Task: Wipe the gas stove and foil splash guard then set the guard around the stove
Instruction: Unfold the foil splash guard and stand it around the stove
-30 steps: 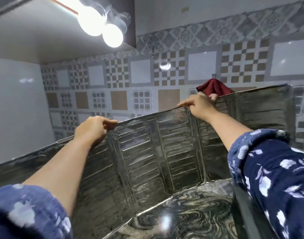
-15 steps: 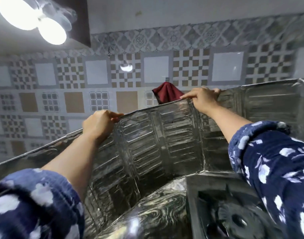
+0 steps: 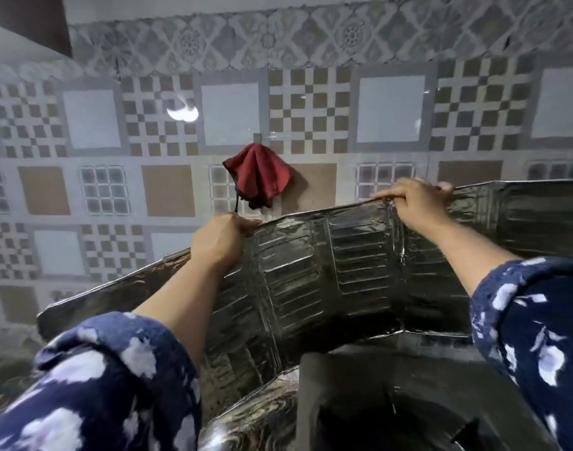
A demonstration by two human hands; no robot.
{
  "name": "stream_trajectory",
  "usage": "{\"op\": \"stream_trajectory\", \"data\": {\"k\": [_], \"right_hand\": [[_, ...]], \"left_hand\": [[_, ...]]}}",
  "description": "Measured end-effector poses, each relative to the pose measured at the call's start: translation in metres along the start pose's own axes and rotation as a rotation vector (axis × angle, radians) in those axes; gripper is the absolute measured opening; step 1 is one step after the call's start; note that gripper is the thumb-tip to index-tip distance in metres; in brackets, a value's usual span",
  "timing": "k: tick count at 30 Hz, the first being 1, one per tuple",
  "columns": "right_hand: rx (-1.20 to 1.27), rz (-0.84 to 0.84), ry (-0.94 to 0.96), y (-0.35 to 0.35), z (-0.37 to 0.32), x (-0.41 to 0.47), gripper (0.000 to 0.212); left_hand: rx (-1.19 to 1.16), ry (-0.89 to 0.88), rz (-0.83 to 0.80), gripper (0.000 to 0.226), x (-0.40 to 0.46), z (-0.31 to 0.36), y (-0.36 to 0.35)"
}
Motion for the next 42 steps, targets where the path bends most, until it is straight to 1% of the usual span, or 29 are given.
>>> {"op": "stream_trajectory", "data": {"k": [3,7,10,15,22,25,27,30,33,36,38,40,42], "right_hand": [[-0.013,0.003,-0.015,-0.023,0.022,-0.009,0.048],[-0.05,-0.041,-0.019,-0.044,0.041,-0.017,0.05],[-0.052,-0.058,-0.036,-0.056,0.048,-0.022,0.052],[0.021,-0.082,-0.087,-0.085,0.05,-0.042,0.049],[0.084,-0.099,-0.126,-0.11,0.044,-0.067,0.044],[0.085,-0.138,-0.132,-0.12,0.035,-0.076,0.041],[0.064,-0.157,-0.119,-0.123,0.027,-0.077,0.035],[0.021,-0.135,-0.104,-0.12,0.021,-0.079,0.021],[0.008,-0.144,-0.134,-0.117,0.025,-0.084,0.021],[0.116,-0.152,-0.183,-0.117,0.025,-0.078,0.022],[0.19,-0.172,-0.169,-0.12,0.017,-0.072,0.022],[0.24,-0.228,-0.149,-0.13,0.01,-0.072,0.022],[0.243,-0.233,-0.164,-0.136,0.008,-0.076,0.021]], "left_hand": [[0.002,-0.017,-0.042,0.032,0.001,0.001,-0.033],[0.035,0.002,-0.038,0.037,0.0,-0.001,-0.066],[0.08,-0.001,-0.018,0.04,0.0,0.0,-0.078],[0.116,0.032,-0.054,0.041,-0.01,-0.006,-0.091],[0.194,0.063,-0.095,0.039,-0.025,-0.013,-0.093],[0.215,0.114,-0.126,0.045,-0.028,-0.019,-0.094],[0.225,0.138,-0.136,0.047,-0.03,-0.025,-0.092],[0.232,0.128,-0.119,0.044,-0.029,-0.031,-0.088],[0.266,0.081,-0.122,0.042,-0.029,-0.03,-0.092],[0.262,0.065,-0.096,0.039,-0.022,-0.032,-0.086],[0.268,0.084,-0.072,0.035,-0.017,-0.037,-0.077],[0.291,0.103,-0.09,0.033,-0.017,-0.041,-0.074],[0.306,0.113,-0.105,0.033,-0.022,-0.042,-0.076]]}}
Point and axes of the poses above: each hand's wrist, its own x-axis towards the middle knuckle, its own y-axis out of the back of the hand, z = x × y, the point moved 9 cm from there along x, towards the middle knuckle, and after that the axes turned 15 degrees about -x, right-handed, at the moved point
